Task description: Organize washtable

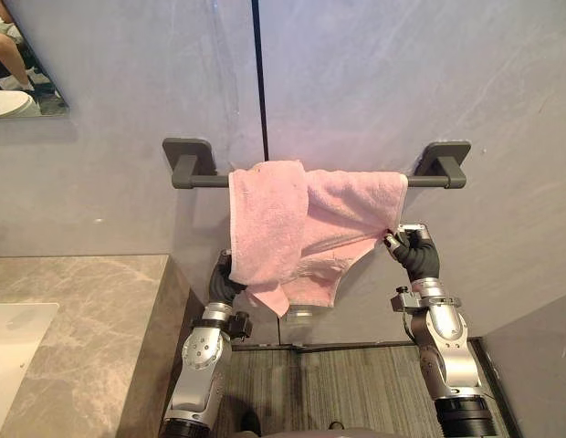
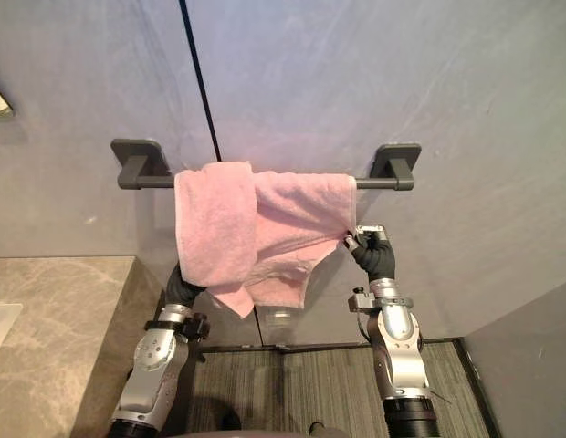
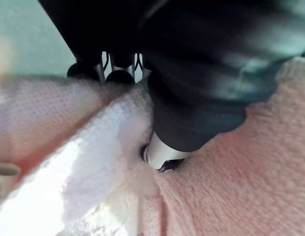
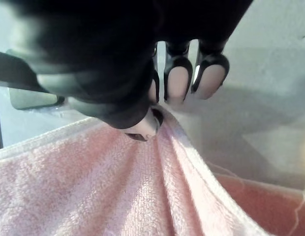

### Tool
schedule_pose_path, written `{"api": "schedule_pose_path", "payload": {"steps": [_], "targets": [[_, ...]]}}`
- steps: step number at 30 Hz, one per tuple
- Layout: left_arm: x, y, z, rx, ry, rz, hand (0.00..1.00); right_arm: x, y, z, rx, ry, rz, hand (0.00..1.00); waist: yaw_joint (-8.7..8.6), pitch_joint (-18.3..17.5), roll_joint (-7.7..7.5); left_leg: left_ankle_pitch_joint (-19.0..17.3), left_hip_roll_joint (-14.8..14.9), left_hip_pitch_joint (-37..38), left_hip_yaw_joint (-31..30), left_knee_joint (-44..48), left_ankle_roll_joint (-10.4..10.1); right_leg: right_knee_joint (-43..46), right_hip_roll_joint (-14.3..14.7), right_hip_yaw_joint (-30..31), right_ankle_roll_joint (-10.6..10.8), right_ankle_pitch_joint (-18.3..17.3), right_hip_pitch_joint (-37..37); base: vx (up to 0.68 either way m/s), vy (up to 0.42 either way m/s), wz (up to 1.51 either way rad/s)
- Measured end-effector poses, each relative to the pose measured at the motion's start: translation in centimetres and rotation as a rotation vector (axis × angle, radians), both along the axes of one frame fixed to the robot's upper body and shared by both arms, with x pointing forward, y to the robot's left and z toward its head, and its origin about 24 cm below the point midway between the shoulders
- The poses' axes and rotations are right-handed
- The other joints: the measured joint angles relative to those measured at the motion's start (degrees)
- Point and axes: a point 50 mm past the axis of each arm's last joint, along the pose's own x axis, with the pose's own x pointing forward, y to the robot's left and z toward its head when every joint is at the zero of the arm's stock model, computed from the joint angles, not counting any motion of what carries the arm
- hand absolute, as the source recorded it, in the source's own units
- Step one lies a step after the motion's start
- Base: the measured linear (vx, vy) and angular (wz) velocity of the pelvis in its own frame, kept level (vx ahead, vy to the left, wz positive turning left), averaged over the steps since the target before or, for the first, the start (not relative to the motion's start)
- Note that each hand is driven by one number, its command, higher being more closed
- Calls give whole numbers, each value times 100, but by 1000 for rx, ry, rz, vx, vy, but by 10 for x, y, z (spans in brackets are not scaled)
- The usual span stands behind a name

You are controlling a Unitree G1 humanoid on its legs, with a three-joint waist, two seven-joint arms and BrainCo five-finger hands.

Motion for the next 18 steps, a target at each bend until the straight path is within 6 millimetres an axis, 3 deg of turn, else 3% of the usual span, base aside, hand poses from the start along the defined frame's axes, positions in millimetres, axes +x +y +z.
{"api": "schedule_pose_path", "payload": {"steps": [4, 8, 18], "targets": [[0, -1, -6, -2, 23, -1, 100, -2, -1, -3, -2, 14, -4, 100, -11, 13, 23, -12, 6, -22, -9, 1, -8, -33, 3, -5, 2, 1, -1, 0, 0, 0], [-3, -4, -26, -10, 113, -3, 100, -4, -4, -19, -36, 82, -16, 100, -8, 13, 22, -45, 6, -41, -8, 13, -15, -67, 4, -3, 6, -3, 1, 0, 0, 0], [-3, -3, -28, -30, 123, -11, 100, -5, -8, -26, -92, 119, -30, 100, -10, 13, 22, -55, 4, -35, -41, 11, -15, -61, 2, -17, 20, -17, 46, 3, 0, 0]]}}
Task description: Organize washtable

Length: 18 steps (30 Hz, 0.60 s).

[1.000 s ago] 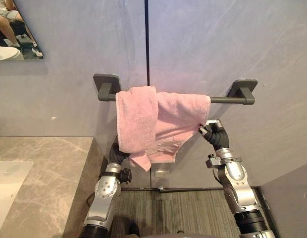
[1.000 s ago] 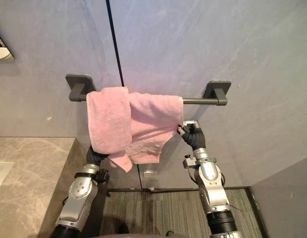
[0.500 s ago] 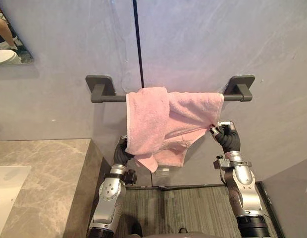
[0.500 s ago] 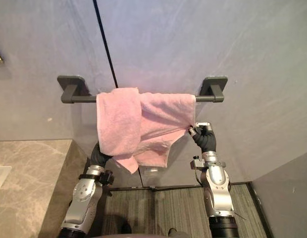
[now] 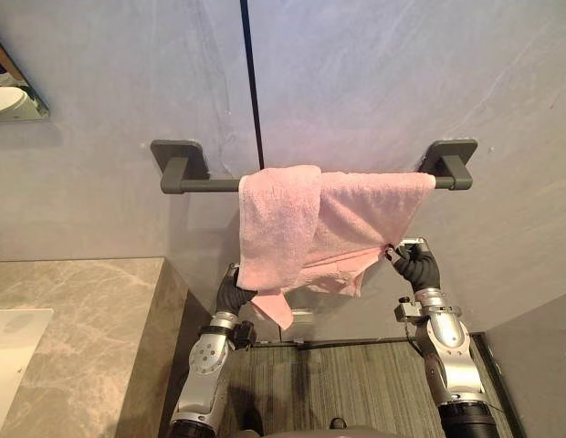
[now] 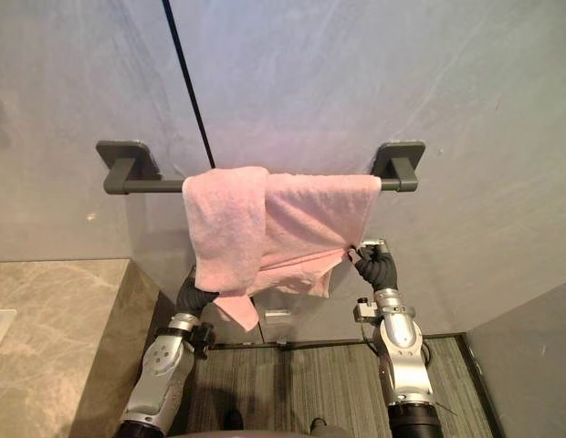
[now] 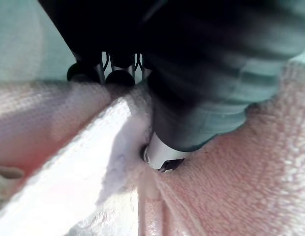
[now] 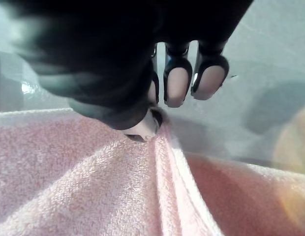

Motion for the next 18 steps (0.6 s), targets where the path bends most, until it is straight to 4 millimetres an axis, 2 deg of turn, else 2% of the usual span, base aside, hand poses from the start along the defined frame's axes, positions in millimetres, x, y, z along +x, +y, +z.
{"api": "schedule_pose_path", "payload": {"steps": [13, 18], "targets": [[1, 3, 0, -17, -1, 16, 100, 0, 1, 0, -22, 2, 6, 100, 12, 25, -64, 0, -16, -8, -101, 21, 0, 109, -17, -92, 23, -105, -4, 5, -3, 3], [4, 11, 4, -55, -16, 70, 100, 2, 7, 1, -20, -1, 32, 100, 6, 30, -73, 3, -24, -3, -151, 21, 0, 107, -23, -156, 23, -105, 30, -9, -4, 5]]}}
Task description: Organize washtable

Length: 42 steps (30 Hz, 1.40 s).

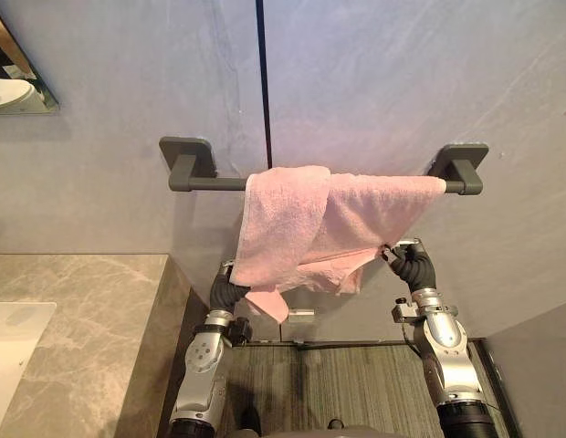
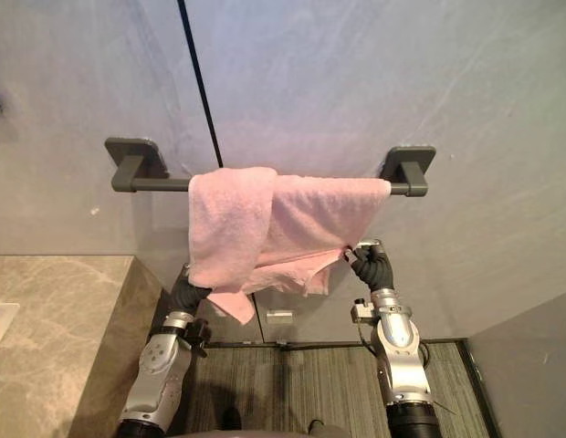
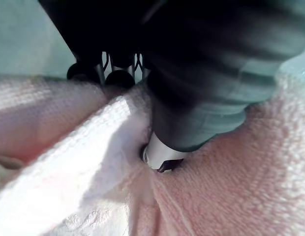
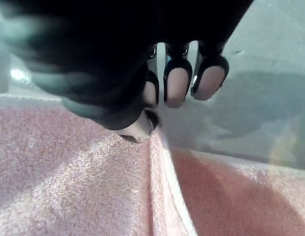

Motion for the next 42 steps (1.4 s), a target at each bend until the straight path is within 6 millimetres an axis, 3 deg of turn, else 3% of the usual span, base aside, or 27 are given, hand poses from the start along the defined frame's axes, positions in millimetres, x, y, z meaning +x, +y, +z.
{"api": "schedule_pose_path", "payload": {"steps": [13, 23, 24, 25, 26, 35, 42], "targets": [[-3, 6, -4, -57, 14, 51, 100, 2, 8, 4, -3, -17, 48, 100, 21, 37, -24, -2, 5, -11, -28, 2, 0, -13, 3, -23, -9, -13, 8, -2, 0, 0], [-8, 7, -27, -53, 119, 55, 100, 1, 15, -10, -2, 44, 74, 100, 41, 64, -45, -2, 2, -10, -30, 2, -1, -4, 2, -25, -9, -22, 6, 0, 0, 0], [-9, 7, -31, -50, 136, 55, 0, 1, 15, -13, -2, 58, 76, 100, 41, 67, -39, -2, 0, -8, -29, 2, -1, -4, 1, -25, -9, -22, 7, 0, 0, 0], [-10, 7, -32, -50, 141, 55, 0, 1, 15, -15, -1, 63, 75, 100, 42, 67, -39, -2, 0, -8, -29, 2, -1, -4, 1, -25, -10, -22, 7, 0, 0, 0], [-10, 8, -34, -48, 154, 56, 0, 0, 15, -18, -1, 77, 73, 0, 49, 67, -38, -2, 0, -8, -29, 1, -1, -5, 2, -26, -10, -22, 7, 0, 0, 0], [-21, 28, -43, 19, 210, 92, 0, -2, 9, -25, 2, 108, 32, 0, 36, 79, -19, -3, 3, -15, -13, 2, -2, -37, 1, -18, -13, -19, -24, 0, 0, 0], [-20, 26, -35, 19, 174, 82, 0, -6, 5, -31, 2, 132, 5, 0, 54, 79, -18, -3, 11, -25, 15, 3, -3, -24, 4, 11, -16, -16, -32, 0, 0, -1]]}}
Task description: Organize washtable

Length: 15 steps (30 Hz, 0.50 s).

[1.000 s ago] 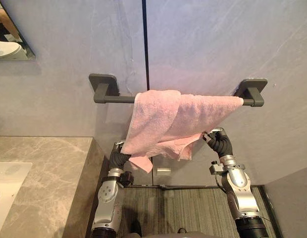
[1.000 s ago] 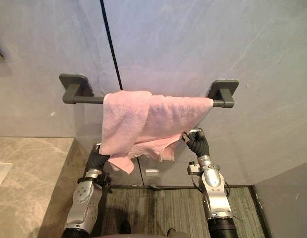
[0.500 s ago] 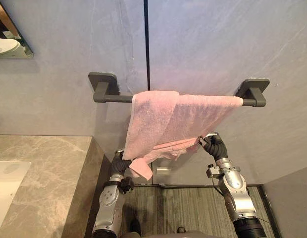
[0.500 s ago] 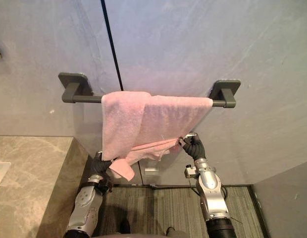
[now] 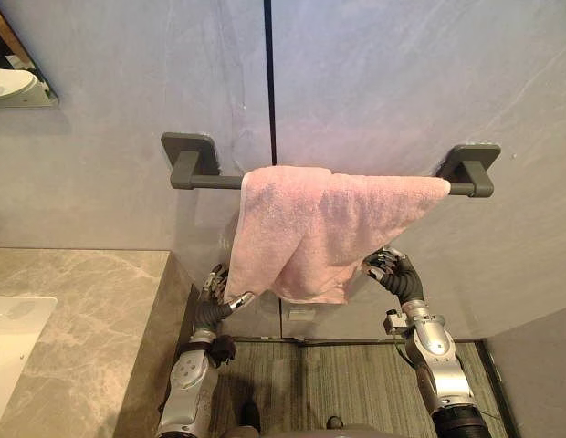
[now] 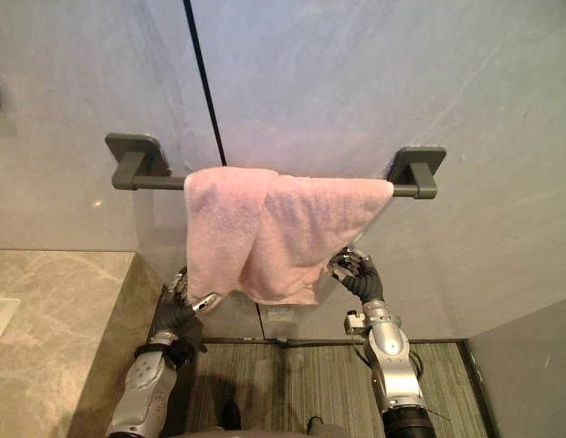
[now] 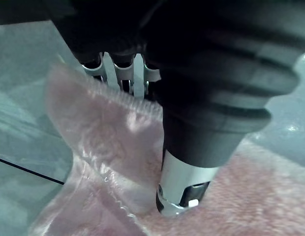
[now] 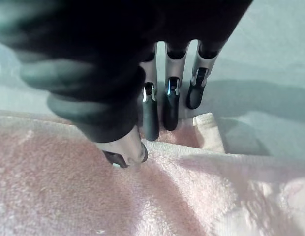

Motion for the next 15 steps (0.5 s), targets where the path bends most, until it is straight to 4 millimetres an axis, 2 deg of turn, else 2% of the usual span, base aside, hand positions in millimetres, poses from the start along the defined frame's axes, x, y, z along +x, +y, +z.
{"api": "schedule_pose_path", "payload": {"steps": [6, 15], "targets": [[0, -1, 7, 6, -28, -15, 0, -2, -1, -2, 0, 8, -4, 0, 4, 0, 1, 0, 2, -3, 24, 1, 0, 6, 2, 22, -4, 3, -1, 0, 0, -1], [-8, -2, -2, 11, 18, -29, 0, -11, -16, -8, 10, 31, -78, 0, 5, 2, 44, -4, 3, -3, 57, 2, -5, 15, 6, 55, -5, 4, -24, 0, 0, -1]]}}
